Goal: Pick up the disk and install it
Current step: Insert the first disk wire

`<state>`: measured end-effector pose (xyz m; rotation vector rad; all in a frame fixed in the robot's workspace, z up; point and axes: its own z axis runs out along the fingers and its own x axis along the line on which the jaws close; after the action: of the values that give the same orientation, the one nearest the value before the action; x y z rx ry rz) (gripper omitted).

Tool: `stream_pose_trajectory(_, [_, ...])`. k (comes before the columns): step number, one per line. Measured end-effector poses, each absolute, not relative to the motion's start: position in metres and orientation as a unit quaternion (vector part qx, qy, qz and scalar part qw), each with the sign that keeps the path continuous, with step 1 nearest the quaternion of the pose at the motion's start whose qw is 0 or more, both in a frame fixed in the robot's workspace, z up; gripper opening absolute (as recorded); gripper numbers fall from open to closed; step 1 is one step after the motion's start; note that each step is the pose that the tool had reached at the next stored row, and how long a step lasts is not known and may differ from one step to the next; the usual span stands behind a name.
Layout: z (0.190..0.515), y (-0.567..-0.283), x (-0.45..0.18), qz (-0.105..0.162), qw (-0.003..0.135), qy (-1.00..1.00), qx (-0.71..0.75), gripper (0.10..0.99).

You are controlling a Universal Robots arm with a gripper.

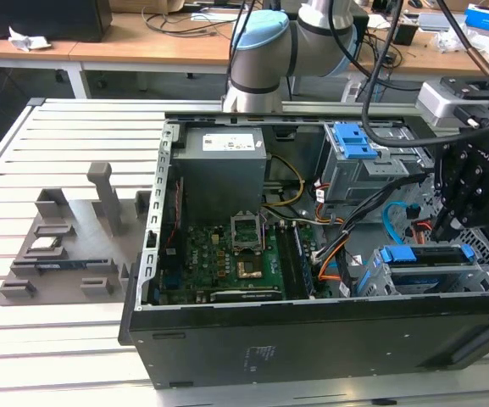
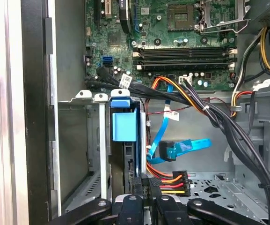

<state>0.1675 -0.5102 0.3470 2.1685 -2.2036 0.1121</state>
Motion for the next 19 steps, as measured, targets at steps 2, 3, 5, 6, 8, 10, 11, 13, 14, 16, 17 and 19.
stream_pose_trajectory(2, [0.346,-0.513,0.169,0.036,0.024,-0.712,0.701,0.169])
stream_pose_trajectory(3, [0.346,-0.515,0.169,0.036,0.024,-0.712,0.701,0.169])
stream_pose_trajectory(5, [0.345,-0.515,0.170,0.036,0.024,-0.712,0.701,0.169])
stream_pose_trajectory(6, [0.345,-0.516,0.170,0.036,0.024,-0.712,0.701,0.169])
stream_pose_trajectory(8, [0.344,-0.516,0.171,0.037,0.025,-0.712,0.701,0.169])
stream_pose_trajectory(10, [0.343,-0.516,0.172,0.037,0.026,-0.712,0.701,0.169])
stream_pose_trajectory(11, [0.342,-0.517,0.172,0.037,0.026,-0.712,0.701,0.169])
stream_pose_trajectory(13, [0.341,-0.517,0.172,0.038,0.026,-0.712,0.701,0.169])
stream_pose_trajectory(14, [0.340,-0.518,0.172,0.038,0.026,-0.712,0.701,0.169])
stream_pose_trajectory(16, [0.338,-0.518,0.172,0.038,0.026,-0.712,0.701,0.169])
stream_pose_trajectory(17, [0.337,-0.518,0.172,0.038,0.026,-0.712,0.701,0.169])
stream_pose_trajectory(19, [0.336,-0.518,0.172,0.038,0.026,-0.712,0.701,0.169])
